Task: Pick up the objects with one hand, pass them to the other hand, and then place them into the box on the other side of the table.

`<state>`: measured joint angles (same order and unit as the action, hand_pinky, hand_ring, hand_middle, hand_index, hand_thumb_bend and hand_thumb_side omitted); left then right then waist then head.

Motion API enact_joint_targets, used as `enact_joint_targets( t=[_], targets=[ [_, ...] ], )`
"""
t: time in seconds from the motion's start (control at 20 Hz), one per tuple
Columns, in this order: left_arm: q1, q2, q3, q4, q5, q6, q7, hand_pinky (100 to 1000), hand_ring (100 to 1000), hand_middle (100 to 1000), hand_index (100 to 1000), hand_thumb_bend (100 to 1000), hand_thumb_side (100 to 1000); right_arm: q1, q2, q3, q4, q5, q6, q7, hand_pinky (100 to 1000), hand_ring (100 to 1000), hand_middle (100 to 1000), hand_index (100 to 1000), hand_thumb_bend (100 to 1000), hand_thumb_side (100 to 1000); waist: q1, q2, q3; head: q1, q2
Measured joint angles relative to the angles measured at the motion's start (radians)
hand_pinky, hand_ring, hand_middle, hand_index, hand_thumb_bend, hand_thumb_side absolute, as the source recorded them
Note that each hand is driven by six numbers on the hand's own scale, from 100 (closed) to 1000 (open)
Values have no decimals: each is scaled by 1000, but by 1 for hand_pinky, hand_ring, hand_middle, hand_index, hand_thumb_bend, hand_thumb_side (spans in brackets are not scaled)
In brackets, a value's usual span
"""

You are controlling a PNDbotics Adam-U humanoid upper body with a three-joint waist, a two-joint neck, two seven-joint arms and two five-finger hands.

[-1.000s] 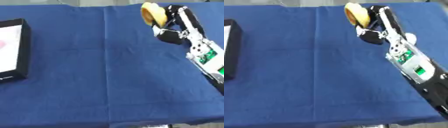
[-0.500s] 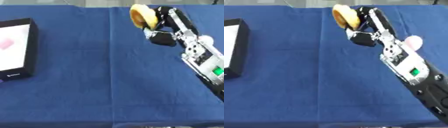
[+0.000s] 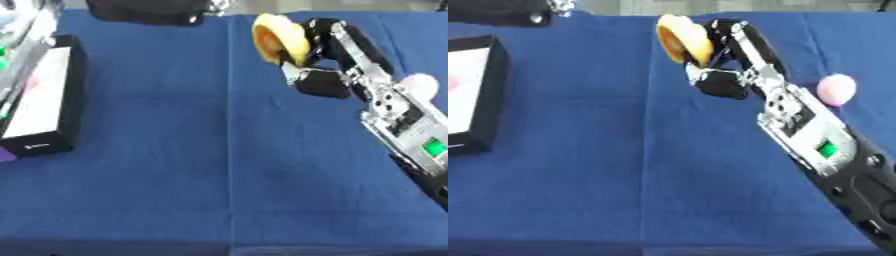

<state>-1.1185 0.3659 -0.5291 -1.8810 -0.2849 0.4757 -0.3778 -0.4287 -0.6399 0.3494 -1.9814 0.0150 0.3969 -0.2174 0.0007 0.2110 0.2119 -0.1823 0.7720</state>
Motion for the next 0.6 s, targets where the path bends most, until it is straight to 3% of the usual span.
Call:
enact_joint_targets(
  t=[0.3, 0.6],
  targets=[
    [-1, -37, -26, 76, -91, -9, -52, 767, 747, 698, 790, 100, 249, -27, 10, 27, 0, 24, -8, 35, 461, 524, 415, 443, 100, 100, 3, 0, 0, 17, 0],
    [0, -56, -42, 148, -190, -45, -91, 800, 773, 732, 821, 100, 213, -43, 19, 50, 0, 41, -11, 67, 462, 524, 415, 442, 100, 100, 3, 0, 1, 21, 0]
  ],
)
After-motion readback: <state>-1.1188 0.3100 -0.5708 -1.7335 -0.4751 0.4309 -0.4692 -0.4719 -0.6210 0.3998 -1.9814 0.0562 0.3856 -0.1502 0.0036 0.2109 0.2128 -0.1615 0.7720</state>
